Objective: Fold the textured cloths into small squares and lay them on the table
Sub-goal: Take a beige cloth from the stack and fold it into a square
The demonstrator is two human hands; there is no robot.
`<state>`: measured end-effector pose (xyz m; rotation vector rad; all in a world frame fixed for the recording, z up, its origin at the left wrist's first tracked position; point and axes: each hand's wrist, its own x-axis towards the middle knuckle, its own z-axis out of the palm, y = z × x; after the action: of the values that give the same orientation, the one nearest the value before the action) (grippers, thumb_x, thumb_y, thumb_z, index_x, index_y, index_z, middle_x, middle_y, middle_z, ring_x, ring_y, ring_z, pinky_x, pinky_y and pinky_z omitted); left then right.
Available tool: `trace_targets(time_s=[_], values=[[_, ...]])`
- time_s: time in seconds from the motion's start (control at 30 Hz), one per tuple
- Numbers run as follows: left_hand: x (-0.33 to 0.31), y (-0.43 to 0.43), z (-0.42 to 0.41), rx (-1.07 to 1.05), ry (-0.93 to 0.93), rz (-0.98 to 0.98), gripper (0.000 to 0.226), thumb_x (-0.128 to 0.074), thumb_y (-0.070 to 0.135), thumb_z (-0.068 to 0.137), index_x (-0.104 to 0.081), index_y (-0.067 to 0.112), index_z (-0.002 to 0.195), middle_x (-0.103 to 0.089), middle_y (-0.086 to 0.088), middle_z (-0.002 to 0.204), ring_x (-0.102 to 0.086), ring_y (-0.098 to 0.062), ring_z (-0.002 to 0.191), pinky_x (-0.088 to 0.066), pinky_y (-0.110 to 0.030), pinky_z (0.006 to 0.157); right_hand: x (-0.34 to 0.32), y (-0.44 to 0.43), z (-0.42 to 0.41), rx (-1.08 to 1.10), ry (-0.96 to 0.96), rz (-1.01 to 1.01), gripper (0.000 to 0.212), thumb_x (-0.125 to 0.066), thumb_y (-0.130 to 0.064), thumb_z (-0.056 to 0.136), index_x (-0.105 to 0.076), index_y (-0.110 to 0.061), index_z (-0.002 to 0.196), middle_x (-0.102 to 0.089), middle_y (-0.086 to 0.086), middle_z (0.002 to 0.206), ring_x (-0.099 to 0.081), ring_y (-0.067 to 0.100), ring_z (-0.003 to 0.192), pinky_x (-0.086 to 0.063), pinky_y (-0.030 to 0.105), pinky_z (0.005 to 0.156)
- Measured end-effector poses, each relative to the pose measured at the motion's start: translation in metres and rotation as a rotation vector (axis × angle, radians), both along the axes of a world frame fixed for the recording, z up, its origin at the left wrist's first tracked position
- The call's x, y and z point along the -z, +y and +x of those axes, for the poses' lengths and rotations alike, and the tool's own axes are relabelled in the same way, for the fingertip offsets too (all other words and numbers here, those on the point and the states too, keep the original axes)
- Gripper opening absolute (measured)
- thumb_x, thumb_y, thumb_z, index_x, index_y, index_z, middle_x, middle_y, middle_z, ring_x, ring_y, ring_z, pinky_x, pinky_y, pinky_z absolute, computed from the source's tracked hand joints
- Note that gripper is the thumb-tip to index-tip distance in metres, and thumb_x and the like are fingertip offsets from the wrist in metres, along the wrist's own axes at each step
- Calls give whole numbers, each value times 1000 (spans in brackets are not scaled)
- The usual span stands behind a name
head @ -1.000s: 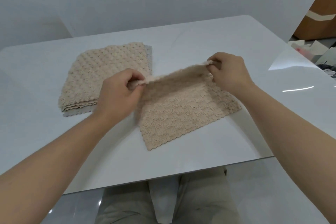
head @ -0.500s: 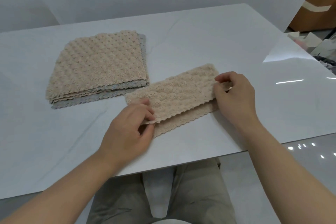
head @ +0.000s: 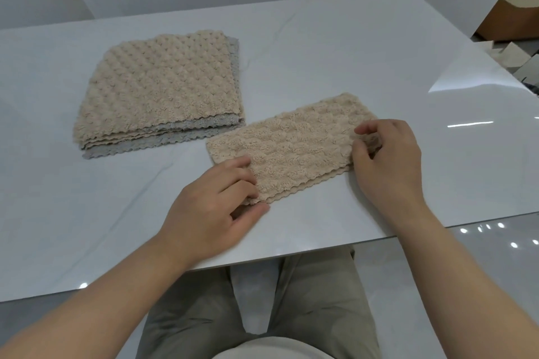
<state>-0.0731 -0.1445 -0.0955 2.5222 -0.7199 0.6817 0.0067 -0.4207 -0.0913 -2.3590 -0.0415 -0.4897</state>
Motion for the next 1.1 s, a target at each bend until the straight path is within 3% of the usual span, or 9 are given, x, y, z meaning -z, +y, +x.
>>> trace_targets(time_s=[0.5,0.57,0.63,0.77,1.1], values=[[1,0,-1,-10,-45,10,19,-81,23,89,-75,7,81,-75,-3,94,-69,-20,116,-56,-33,94,-1,3,-5,56,15,17,29,-57,-3,86,-64,-13,112,-54,8,119,-48,26,115,-22,-4,88],[1,0,0,-16,-49,16,19,-80,24,89,-75,8,81,-75,-2,93,-70,-20,113,-57,-34,92,0,4,-5,68,40,-4,29,-56,-5,86,-65,-13,113,-53,9,119,-46,27,115,-27,4,88],[0,0,0,-22,-61,34,19,-80,26,88,-75,9,79,-75,0,91,-71,-19,106,-55,-37,87,2,6,-4,92,60,-58,29,-55,-10,87,-64,-13,115,-53,11,117,-44,30,113,-37,23,89],[-4,0,1,-121,-139,110,22,-80,34,86,-73,19,72,-74,10,86,-70,-15,86,-39,-42,89,0,8,-4,173,71,-174,31,-54,-22,86,-65,-17,114,-56,11,114,-44,36,113,-42,45,94],[-14,33,-10,-76,-43,253,34,-77,42,85,-64,17,67,-58,4,70,-56,-21,68,-43,-37,76,-10,23,-25,17,122,-383,33,-51,-37,82,-64,-19,106,-58,3,98,-51,30,94,-41,45,85]])
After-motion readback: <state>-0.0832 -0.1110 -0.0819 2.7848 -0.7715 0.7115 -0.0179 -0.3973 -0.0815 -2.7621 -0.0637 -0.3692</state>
